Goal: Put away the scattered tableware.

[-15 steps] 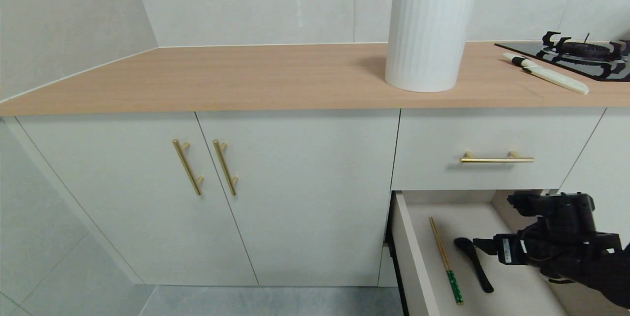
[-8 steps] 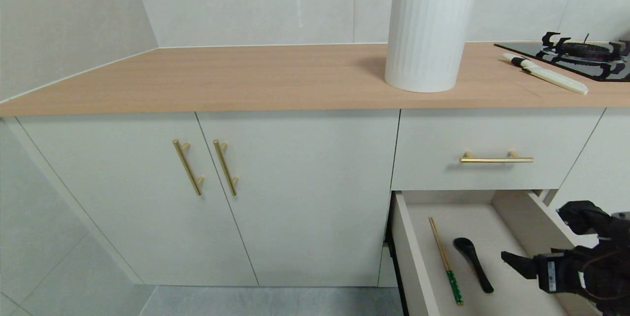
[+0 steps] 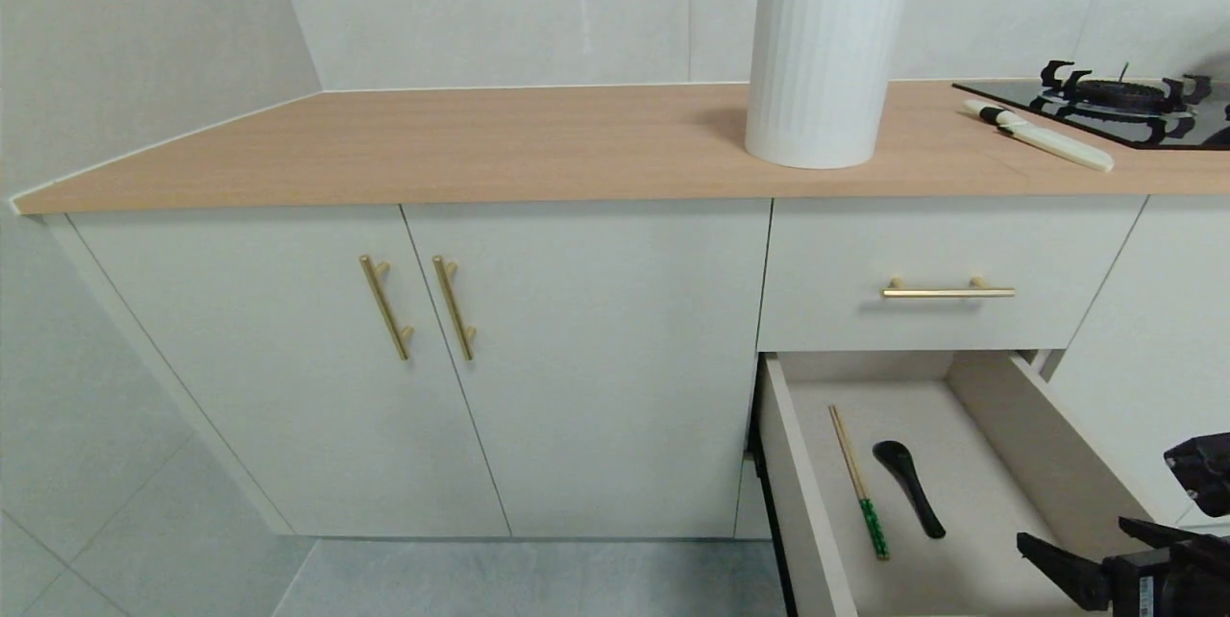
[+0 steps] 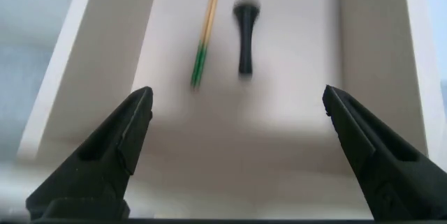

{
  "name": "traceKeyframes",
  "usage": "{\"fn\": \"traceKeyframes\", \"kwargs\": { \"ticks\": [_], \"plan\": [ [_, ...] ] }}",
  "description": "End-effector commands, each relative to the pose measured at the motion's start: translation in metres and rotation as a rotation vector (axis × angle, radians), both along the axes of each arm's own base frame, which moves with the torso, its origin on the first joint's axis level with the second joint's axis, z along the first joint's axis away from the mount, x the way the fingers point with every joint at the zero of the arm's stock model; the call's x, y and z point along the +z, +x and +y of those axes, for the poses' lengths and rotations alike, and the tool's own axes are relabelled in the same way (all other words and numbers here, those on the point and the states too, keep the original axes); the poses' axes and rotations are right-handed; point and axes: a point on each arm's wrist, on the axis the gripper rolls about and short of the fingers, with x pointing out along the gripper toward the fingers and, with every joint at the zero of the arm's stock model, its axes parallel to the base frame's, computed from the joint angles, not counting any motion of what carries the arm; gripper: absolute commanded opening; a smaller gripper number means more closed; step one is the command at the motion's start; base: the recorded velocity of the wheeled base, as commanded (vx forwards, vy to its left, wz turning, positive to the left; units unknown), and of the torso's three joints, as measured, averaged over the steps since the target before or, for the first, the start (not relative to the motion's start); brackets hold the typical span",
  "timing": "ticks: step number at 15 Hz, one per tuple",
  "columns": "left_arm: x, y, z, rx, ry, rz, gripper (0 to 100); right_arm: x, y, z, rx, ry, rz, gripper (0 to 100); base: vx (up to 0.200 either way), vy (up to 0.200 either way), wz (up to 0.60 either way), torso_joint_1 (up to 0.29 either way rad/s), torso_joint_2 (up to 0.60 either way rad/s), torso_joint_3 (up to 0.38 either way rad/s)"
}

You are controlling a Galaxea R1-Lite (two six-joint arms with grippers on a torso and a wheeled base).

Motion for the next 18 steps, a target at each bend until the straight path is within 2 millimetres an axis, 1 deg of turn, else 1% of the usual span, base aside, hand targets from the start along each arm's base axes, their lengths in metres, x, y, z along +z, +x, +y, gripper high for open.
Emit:
{"fn": "traceKeyframes", "kwargs": {
  "ticks": [1,3,5,6,8,10,13,14,16,18],
  "plan": [
    [0.0,0.0,0.0,0.001,0.0,0.0,100,0.007,-0.013,-0.002,0.004,0.009,-0.042,100,-0.2,0.0,0.0,-0.002,0.0,0.002],
    [0.0,0.0,0.0,0.001,0.0,0.0,100,0.008,-0.021,-0.003,0.004,0.007,-0.033,100,-0.2,0.0,0.0,0.002,0.0,0.007],
    [0.0,0.0,0.0,0.001,-0.002,0.0,100,0.004,-0.032,-0.005,0.013,0.002,0.03,100,-0.2,0.0,0.0,-0.002,0.0,0.0],
    [0.0,0.0,0.0,0.001,0.0,0.0,100,0.001,-0.034,-0.005,0.014,-0.005,0.072,100,0.0,0.0,0.0,0.0,0.0,0.0],
    [0.0,0.0,0.0,0.001,0.0,0.0,100,-0.007,-0.031,-0.004,0.016,-0.027,0.212,100,0.0,0.0,0.0,0.0,0.0,0.0],
    [0.0,0.0,0.0,0.001,0.0,0.0,100,-0.012,-0.025,-0.002,0.05,-0.006,0.276,100,0.0,0.0,0.0,0.0,0.0,0.0],
    [0.0,0.0,0.0,0.001,0.0,0.0,100,-0.018,-0.003,0.002,0.054,0.003,0.358,100,0.0,0.0,0.0,0.0,0.0,0.0],
    [0.0,0.0,0.0,0.001,0.0,0.0,100,-0.019,0.005,0.003,0.047,0.009,0.367,100,0.0,0.0,0.0,0.0,0.0,0.0],
    [0.0,0.0,0.0,0.001,0.0,0.0,100,-0.022,0.027,0.007,0.042,0.007,0.362,100,0.0,0.0,0.0,0.0,0.0,0.0],
    [0.0,0.0,0.0,0.001,0.0,0.0,100,-0.022,0.038,0.009,0.043,0.009,0.331,100,0.0,0.0,0.0,0.0,0.0,0.0]
  ]
}}
